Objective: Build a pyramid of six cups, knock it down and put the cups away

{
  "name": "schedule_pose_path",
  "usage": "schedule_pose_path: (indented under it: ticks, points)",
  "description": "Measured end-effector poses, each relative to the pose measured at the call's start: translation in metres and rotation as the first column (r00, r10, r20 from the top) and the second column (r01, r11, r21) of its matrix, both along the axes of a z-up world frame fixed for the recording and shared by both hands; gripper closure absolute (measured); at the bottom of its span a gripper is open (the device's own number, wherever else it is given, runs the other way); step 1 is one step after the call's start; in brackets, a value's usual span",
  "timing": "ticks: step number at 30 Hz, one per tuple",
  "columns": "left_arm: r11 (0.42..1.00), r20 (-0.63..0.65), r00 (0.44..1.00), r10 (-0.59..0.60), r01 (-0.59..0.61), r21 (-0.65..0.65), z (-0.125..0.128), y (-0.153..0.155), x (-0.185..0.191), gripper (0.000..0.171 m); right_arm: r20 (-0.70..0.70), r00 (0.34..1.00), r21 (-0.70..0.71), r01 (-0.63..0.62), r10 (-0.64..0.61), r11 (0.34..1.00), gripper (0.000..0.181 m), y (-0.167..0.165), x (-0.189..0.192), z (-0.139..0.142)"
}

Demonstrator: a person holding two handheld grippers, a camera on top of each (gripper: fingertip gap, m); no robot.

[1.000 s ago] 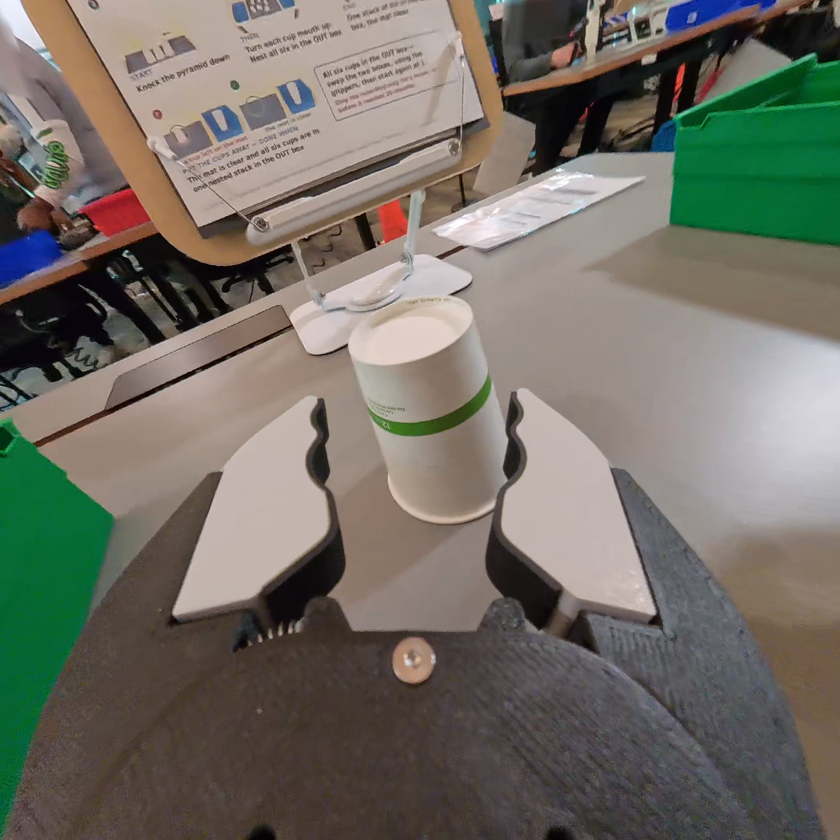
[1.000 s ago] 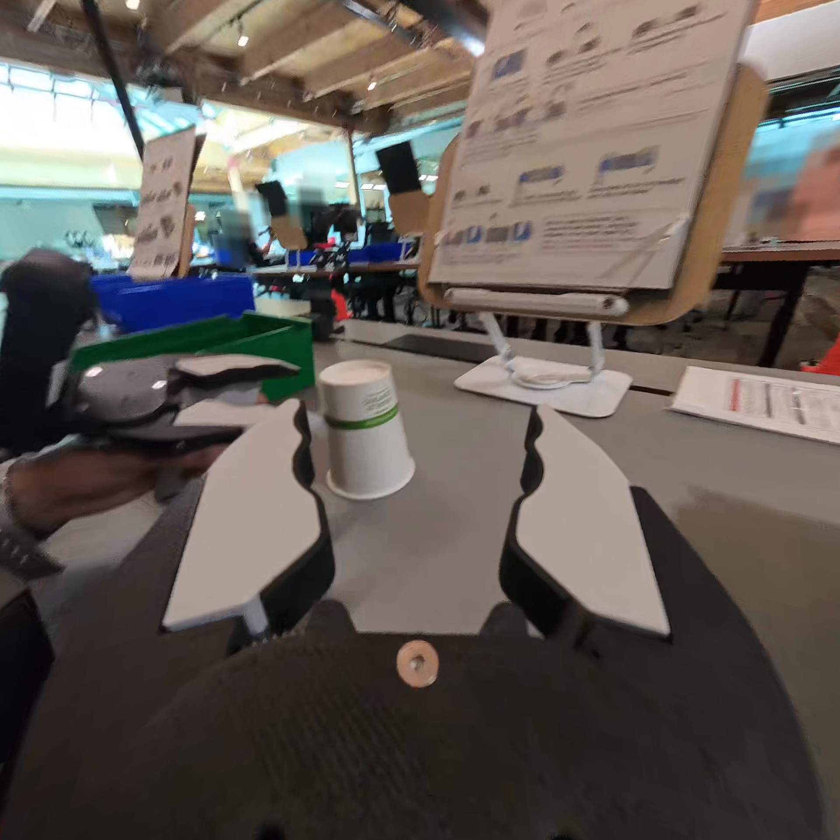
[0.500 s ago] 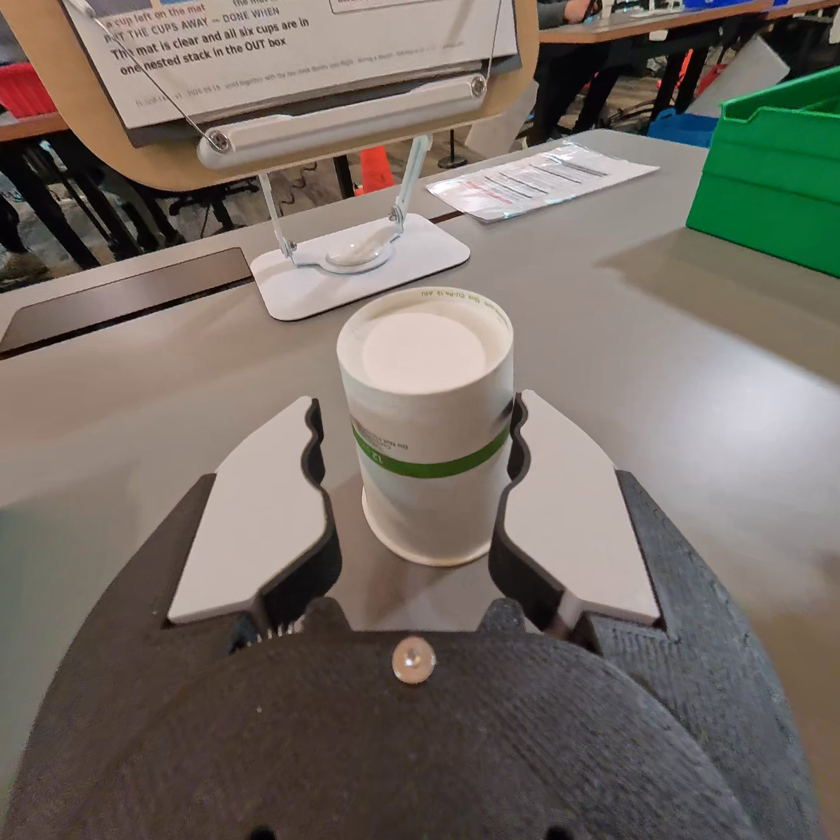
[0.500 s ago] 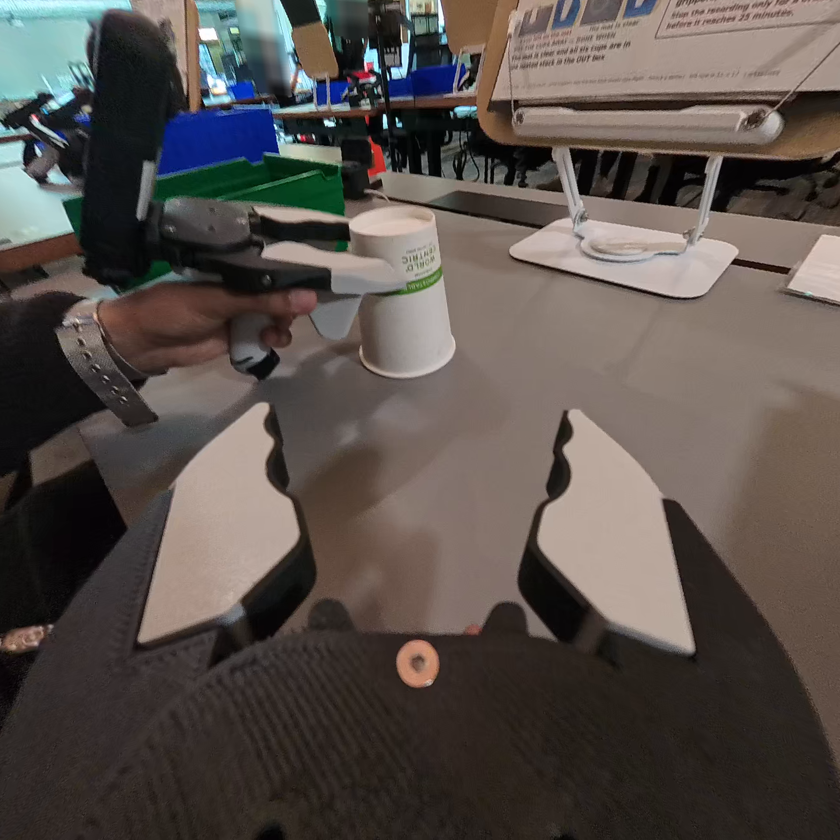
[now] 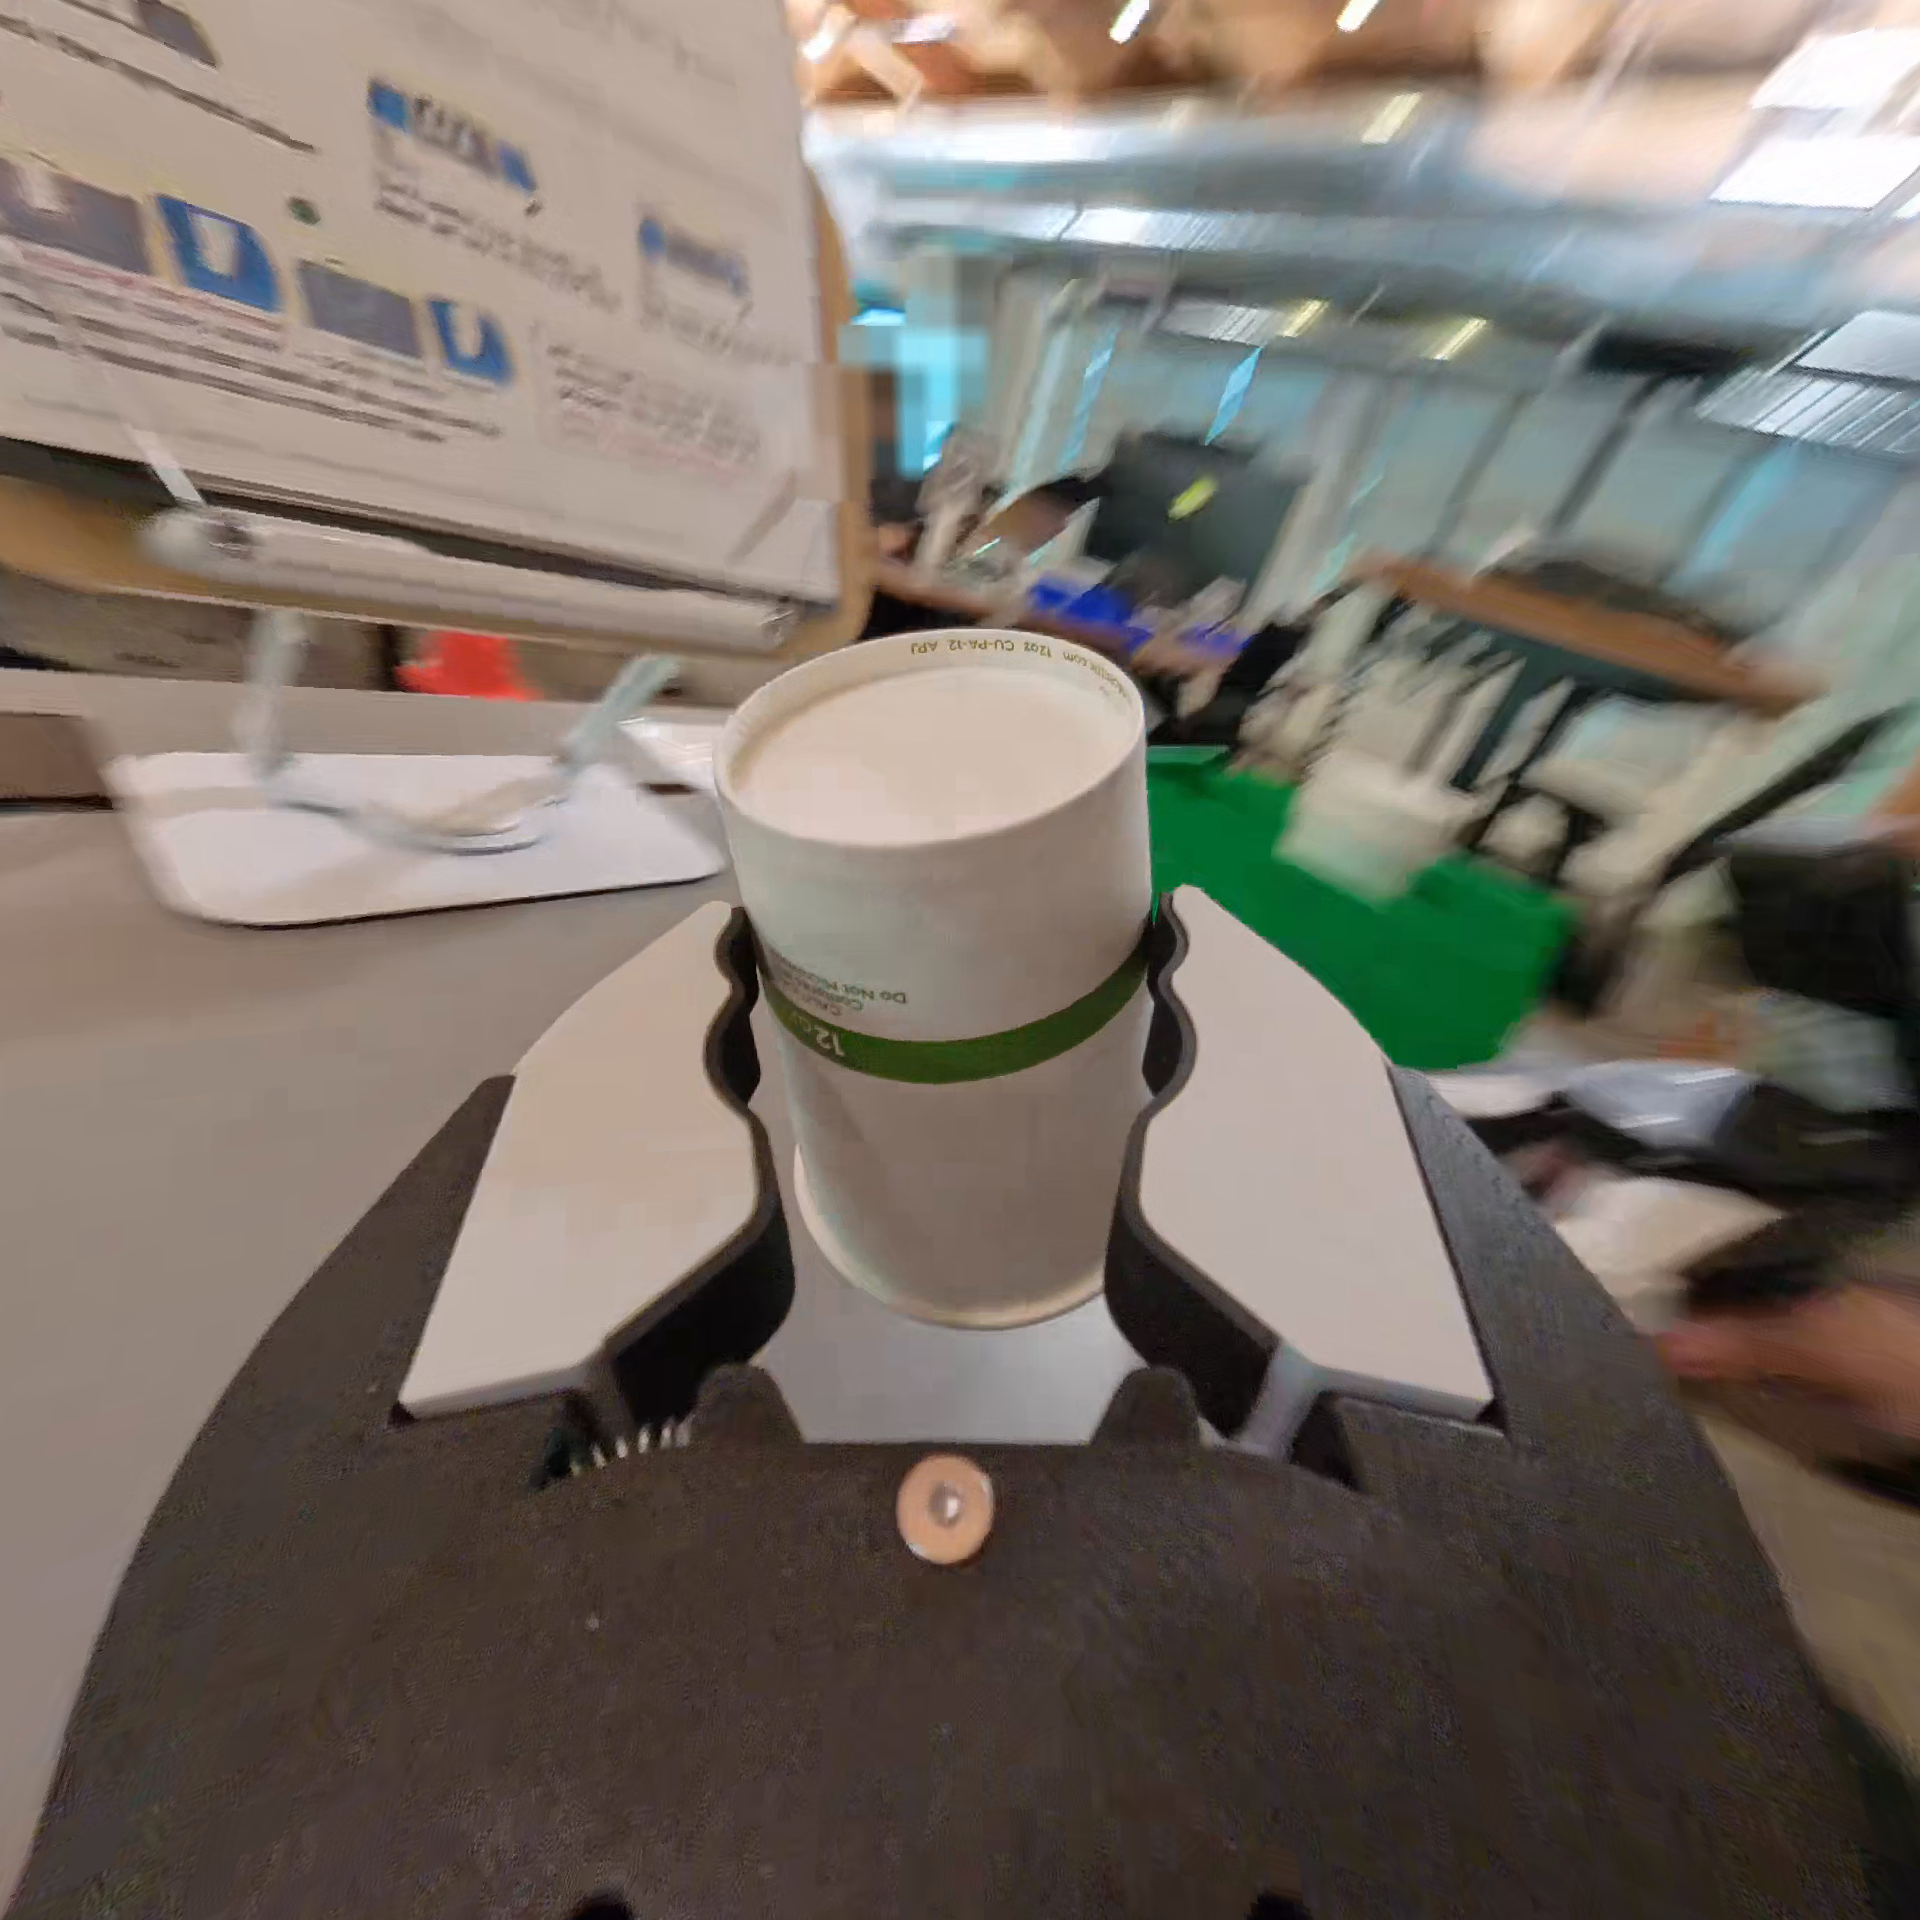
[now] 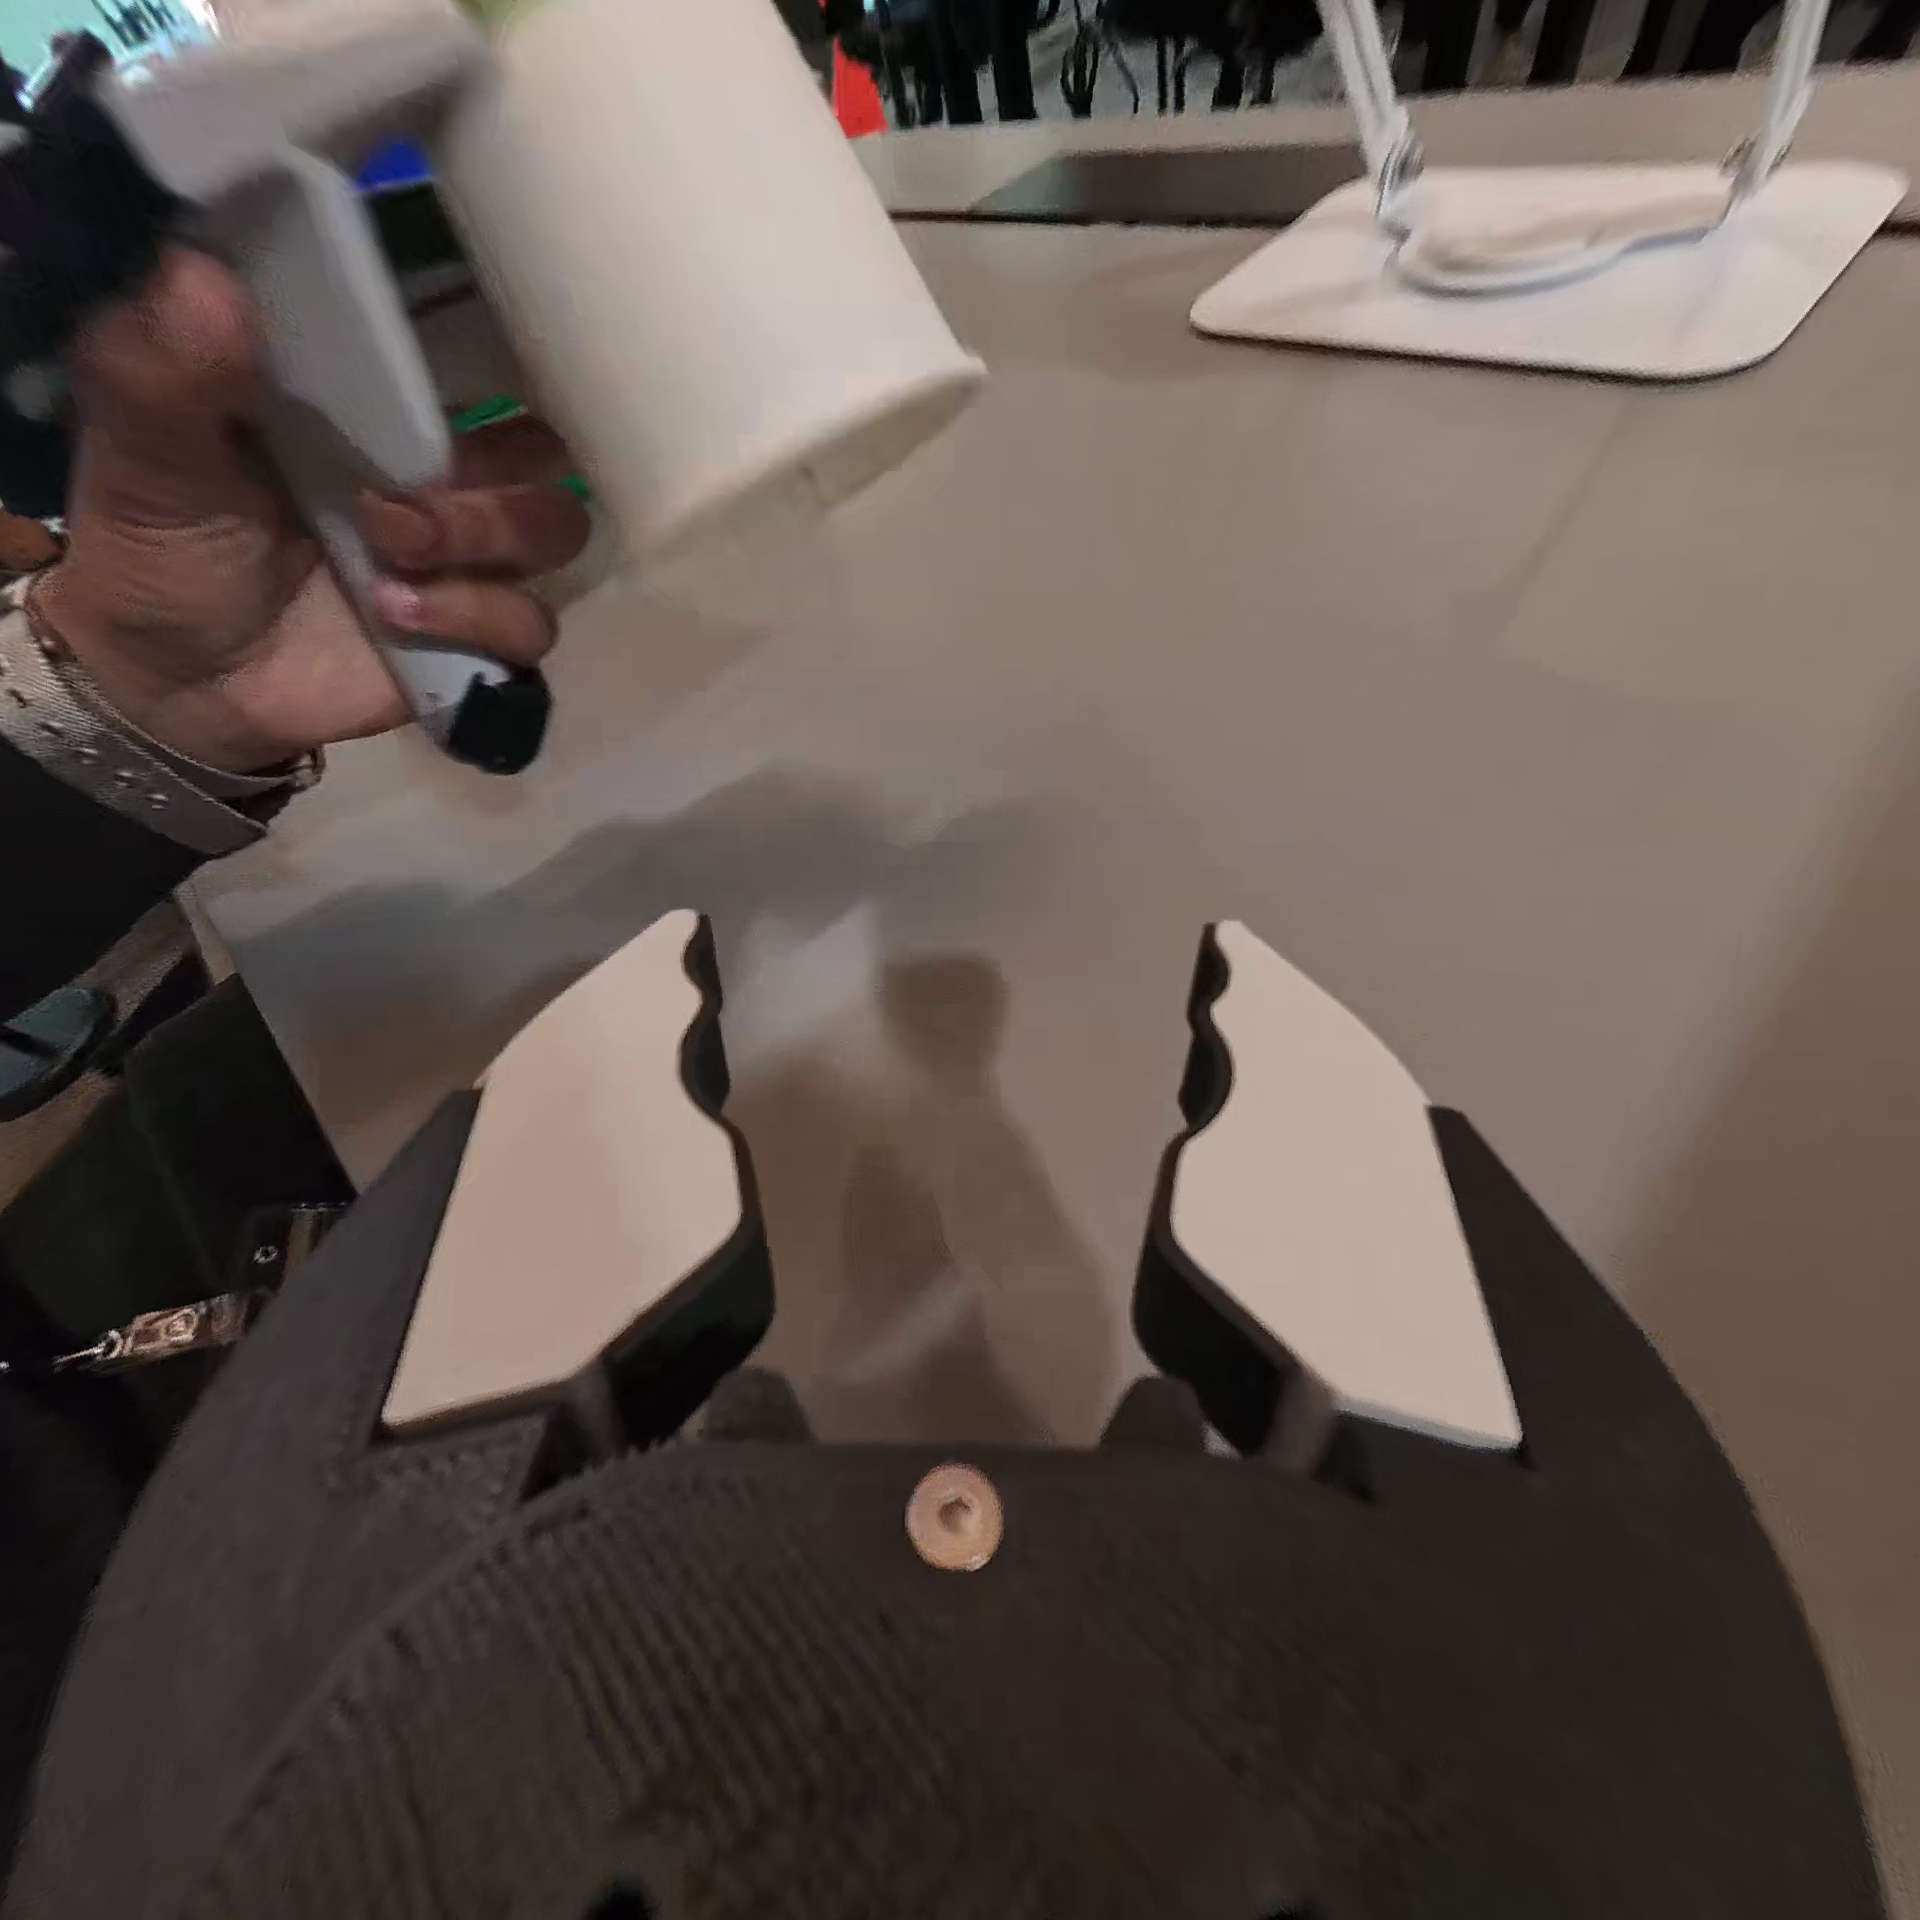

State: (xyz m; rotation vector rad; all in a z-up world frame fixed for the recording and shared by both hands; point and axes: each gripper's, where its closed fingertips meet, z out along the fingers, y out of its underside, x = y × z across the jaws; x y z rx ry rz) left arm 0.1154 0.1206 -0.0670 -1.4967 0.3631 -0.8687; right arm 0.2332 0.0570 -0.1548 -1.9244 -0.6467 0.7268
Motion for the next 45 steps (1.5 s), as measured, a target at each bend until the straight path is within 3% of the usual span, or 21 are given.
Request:
schedule_pose_path:
  ticks: [2, 5, 7, 9, 13, 14, 16, 19, 22, 24, 26, 28, 29, 31, 34, 38, 42, 45]
  points:
    - [0.988, 0.216, 0.968, -0.126, 0.141, -0.055, 0.014, -0.016, 0.002, 0.097, -0.007, 1.000, -0.036, -0.012, 0.012, 0.999, 0.096, 0.002, -0.002, -0.003]
    - [0.940, 0.475, 0.852, -0.219, 0.314, -0.130, 0.023, -0.032, 0.003, 0.098, -0.025, 1.000, 0.015, -0.018, 0.018, 1.000, 0.099, 0.009, -0.006, 0.004]
    - [0.906, 0.568, 0.787, -0.240, 0.392, -0.160, 0.021, -0.040, 0.007, 0.098, -0.017, 0.999, 0.104, -0.037, 0.038, 0.994, 0.100, 0.012, -0.011, 0.014]
    - [0.881, 0.593, 0.762, -0.261, 0.439, -0.178, 0.017, -0.050, 0.014, 0.098, 0.010, 0.998, 0.216, -0.067, 0.067, 0.974, 0.102, 0.012, -0.018, 0.026]
    - [0.838, 0.540, 0.767, -0.346, 0.512, -0.191, 0.009, -0.074, 0.034, 0.098, 0.073, 0.994, 0.448, -0.111, 0.087, 0.887, 0.115, 0.006, -0.035, 0.054]
    - [0.830, 0.519, 0.775, -0.361, 0.520, -0.200, 0.006, -0.079, 0.037, 0.098, 0.098, 0.993, 0.507, -0.102, 0.060, 0.856, 0.128, 0.006, -0.036, 0.059]
    - [0.837, 0.456, 0.811, -0.366, 0.502, -0.219, -0.002, -0.082, 0.039, 0.098, 0.156, 0.988, 0.626, -0.112, 0.017, 0.772, 0.176, 0.003, -0.038, 0.072]
    - [0.873, 0.372, 0.864, -0.340, 0.437, -0.217, -0.008, -0.079, 0.031, 0.097, 0.242, 0.970, 0.697, -0.169, -0.007, 0.697, 0.178, 0.000, -0.040, 0.079]
    - [0.903, 0.267, 0.911, -0.314, 0.374, -0.212, -0.015, -0.071, 0.018, 0.096, 0.214, 0.977, 0.665, -0.128, -0.023, 0.736, 0.179, 0.010, -0.031, 0.078]
    - [0.948, 0.157, 0.957, -0.243, 0.268, -0.171, -0.017, -0.061, 0.005, 0.096, 0.168, 0.986, 0.597, -0.082, -0.024, 0.798, 0.179, 0.020, -0.021, 0.074]
    - [0.987, 0.021, 0.988, -0.152, 0.153, -0.052, -0.012, -0.055, -0.007, 0.098, 0.150, 0.989, 0.492, -0.066, -0.010, 0.868, 0.179, 0.028, -0.012, 0.063]
    - [0.992, -0.175, 0.983, -0.062, 0.080, 0.100, -0.011, -0.056, -0.010, 0.098, 0.147, 0.989, 0.387, -0.072, 0.015, 0.919, 0.180, 0.034, -0.003, 0.050]
    - [0.982, -0.295, 0.955, -0.016, 0.070, 0.176, -0.015, -0.058, -0.007, 0.096, 0.136, 0.990, 0.338, -0.071, 0.026, 0.938, 0.179, 0.037, 0.000, 0.046]
    - [0.948, -0.534, 0.842, 0.074, 0.108, 0.300, -0.032, -0.062, 0.002, 0.091, 0.086, 0.995, 0.227, -0.077, 0.059, 0.971, 0.179, 0.038, 0.005, 0.039]
    - [0.892, -0.735, 0.658, 0.161, 0.221, 0.394, -0.058, -0.072, 0.021, 0.083, 0.025, 0.993, 0.069, -0.119, 0.118, 0.990, 0.180, 0.034, 0.004, 0.029]
    - [0.803, -0.797, 0.507, 0.329, 0.293, 0.519, -0.061, -0.079, 0.037, 0.082, 0.107, 0.979, 0.010, -0.175, 0.173, 0.984, 0.179, 0.024, -0.004, 0.015]
    - [0.771, -0.826, 0.410, 0.388, 0.346, 0.534, -0.072, -0.081, 0.041, 0.087, 0.128, 0.944, -0.041, -0.302, 0.305, 0.953, 0.179, -0.003, -0.030, 0.008]
    - [0.773, -0.827, 0.378, 0.415, 0.333, 0.540, -0.075, -0.077, 0.037, 0.089, 0.121, 0.920, -0.029, -0.371, 0.372, 0.928, 0.176, -0.015, -0.040, 0.006]
